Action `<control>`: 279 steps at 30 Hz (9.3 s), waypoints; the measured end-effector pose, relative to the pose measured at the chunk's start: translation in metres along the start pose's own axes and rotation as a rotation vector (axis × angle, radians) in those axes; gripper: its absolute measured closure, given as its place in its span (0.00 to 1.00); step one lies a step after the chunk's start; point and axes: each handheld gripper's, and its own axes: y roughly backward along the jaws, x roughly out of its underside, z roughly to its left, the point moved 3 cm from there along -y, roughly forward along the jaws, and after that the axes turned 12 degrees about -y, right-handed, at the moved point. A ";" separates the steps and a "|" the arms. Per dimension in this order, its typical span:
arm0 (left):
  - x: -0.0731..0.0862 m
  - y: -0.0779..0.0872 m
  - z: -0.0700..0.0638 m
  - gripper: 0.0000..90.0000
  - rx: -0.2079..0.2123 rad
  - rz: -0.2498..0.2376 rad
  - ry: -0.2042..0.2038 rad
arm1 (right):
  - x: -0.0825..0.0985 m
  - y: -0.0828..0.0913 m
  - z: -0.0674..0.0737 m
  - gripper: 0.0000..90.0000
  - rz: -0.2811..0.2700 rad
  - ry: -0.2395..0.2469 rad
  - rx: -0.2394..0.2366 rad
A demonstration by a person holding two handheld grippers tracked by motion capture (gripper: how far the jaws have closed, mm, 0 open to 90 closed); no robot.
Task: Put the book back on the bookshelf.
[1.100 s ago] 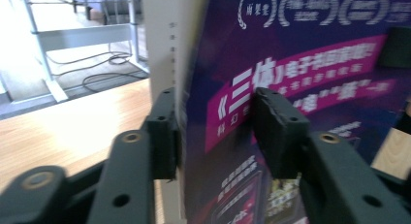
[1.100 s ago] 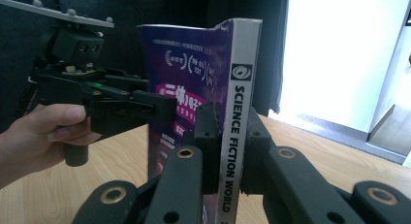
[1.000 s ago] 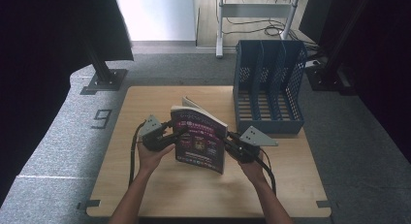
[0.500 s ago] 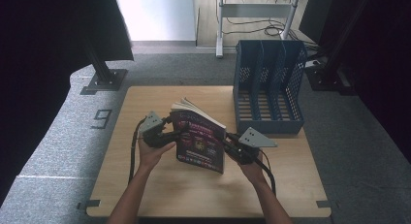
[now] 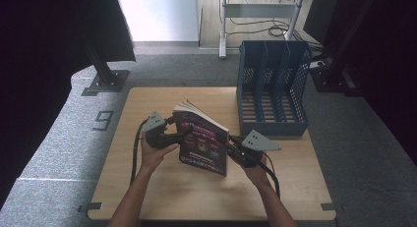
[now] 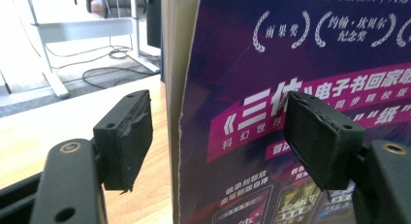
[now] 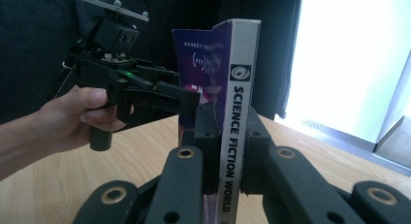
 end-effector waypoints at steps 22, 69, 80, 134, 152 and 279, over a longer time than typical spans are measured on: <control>-0.001 -0.002 -0.003 0.31 0.038 0.006 -0.011 | -0.002 -0.009 -0.006 0.87 0.040 0.016 0.012; 0.023 0.017 -0.013 0.33 -0.020 0.021 -0.016 | -0.002 -0.033 -0.005 0.91 0.082 -0.097 0.061; 0.037 0.013 -0.017 0.33 -0.028 0.033 -0.003 | -0.009 -0.026 -0.005 0.91 0.028 -0.119 0.061; 0.055 0.023 -0.013 0.34 -0.024 0.084 0.028 | -0.051 0.022 -0.030 0.91 -0.142 -0.134 0.185; 0.056 0.025 -0.011 0.34 -0.017 0.082 0.028 | -0.058 0.030 -0.040 0.91 -0.160 -0.137 0.218; 0.060 0.022 -0.007 0.34 -0.018 0.103 0.033 | -0.112 0.075 -0.095 0.91 -0.293 -0.095 0.457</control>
